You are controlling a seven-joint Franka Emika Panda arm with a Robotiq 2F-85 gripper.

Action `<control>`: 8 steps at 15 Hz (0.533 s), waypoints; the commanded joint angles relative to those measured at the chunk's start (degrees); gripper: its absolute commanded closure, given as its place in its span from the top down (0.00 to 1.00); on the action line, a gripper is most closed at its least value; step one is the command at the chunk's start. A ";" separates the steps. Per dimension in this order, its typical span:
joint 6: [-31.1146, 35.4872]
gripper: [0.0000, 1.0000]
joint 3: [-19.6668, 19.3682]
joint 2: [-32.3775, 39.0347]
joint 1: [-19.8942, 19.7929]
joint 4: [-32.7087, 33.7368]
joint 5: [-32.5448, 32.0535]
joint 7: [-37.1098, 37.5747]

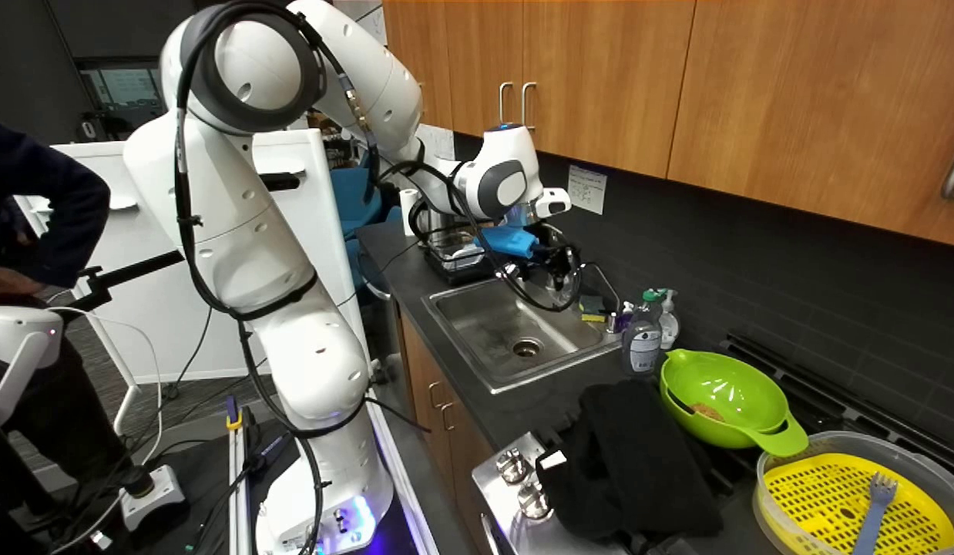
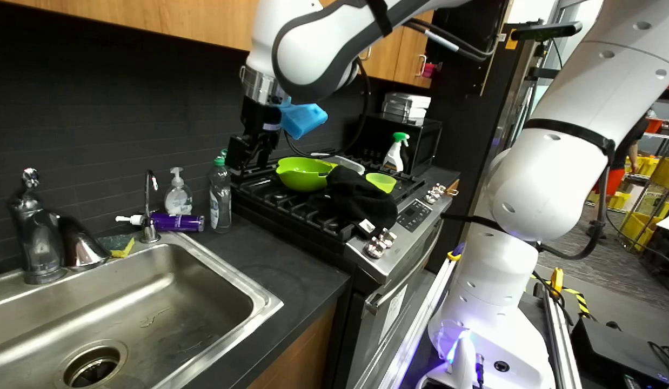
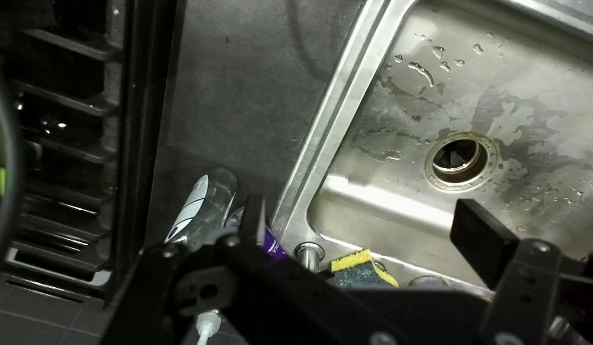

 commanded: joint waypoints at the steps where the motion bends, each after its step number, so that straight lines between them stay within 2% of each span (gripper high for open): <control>1: -0.18 1.00 -0.90 0.00 0.88 0.08 -0.32 0.20; 4: -2.21 1.00 -0.44 0.71 0.32 1.80 -1.63 1.31; 8: -7.21 1.00 -0.12 -0.79 -3.51 4.78 -10.31 7.25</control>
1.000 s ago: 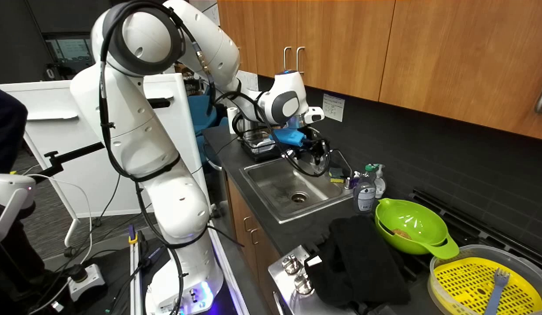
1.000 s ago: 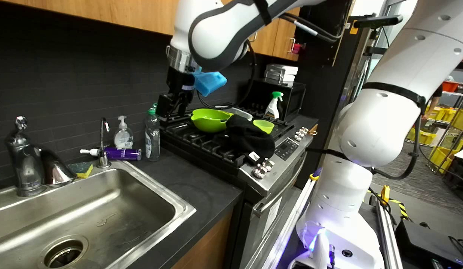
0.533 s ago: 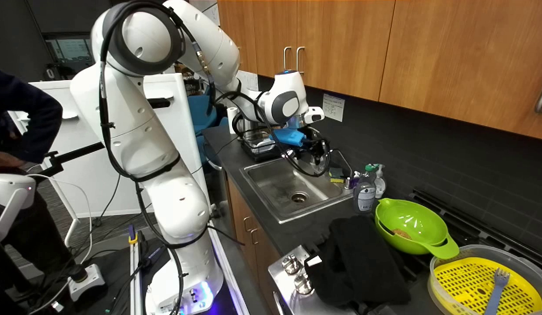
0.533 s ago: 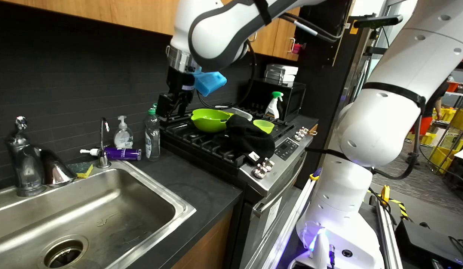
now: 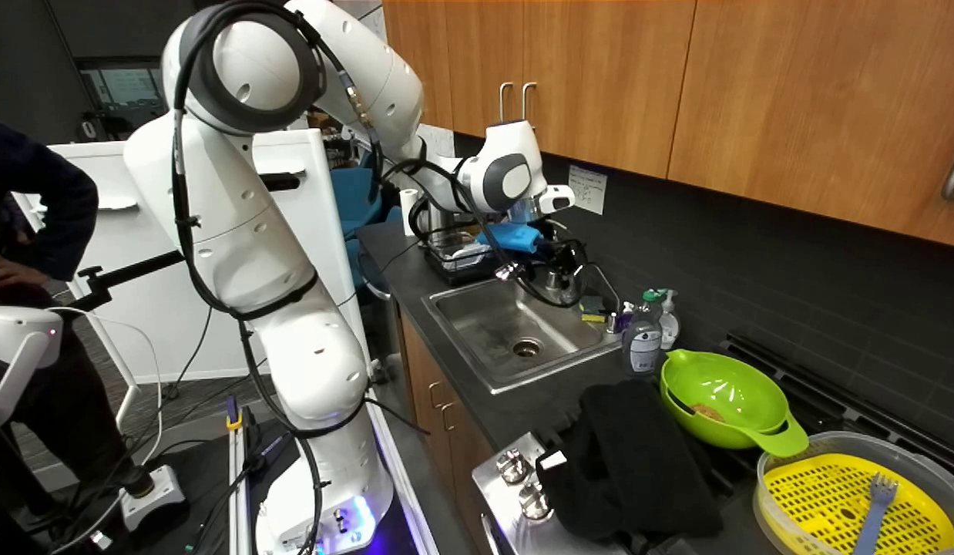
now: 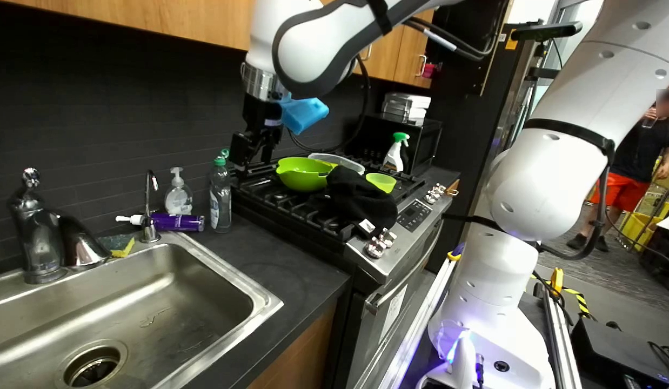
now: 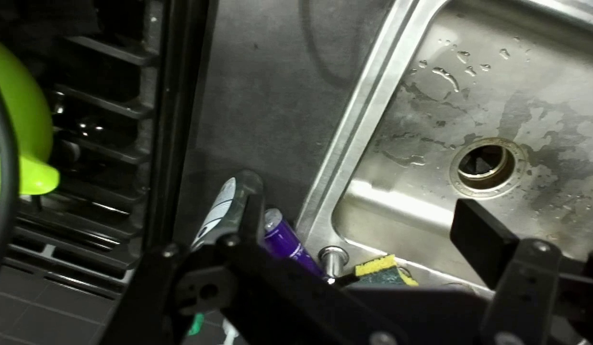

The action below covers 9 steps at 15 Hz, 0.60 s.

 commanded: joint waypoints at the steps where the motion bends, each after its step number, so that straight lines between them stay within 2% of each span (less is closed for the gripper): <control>1: -5.42 1.00 -0.28 -1.38 -3.26 3.94 -7.90 5.94; 9: -15.92 1.00 -4.46 -9.31 -10.66 7.37 -15.11 14.11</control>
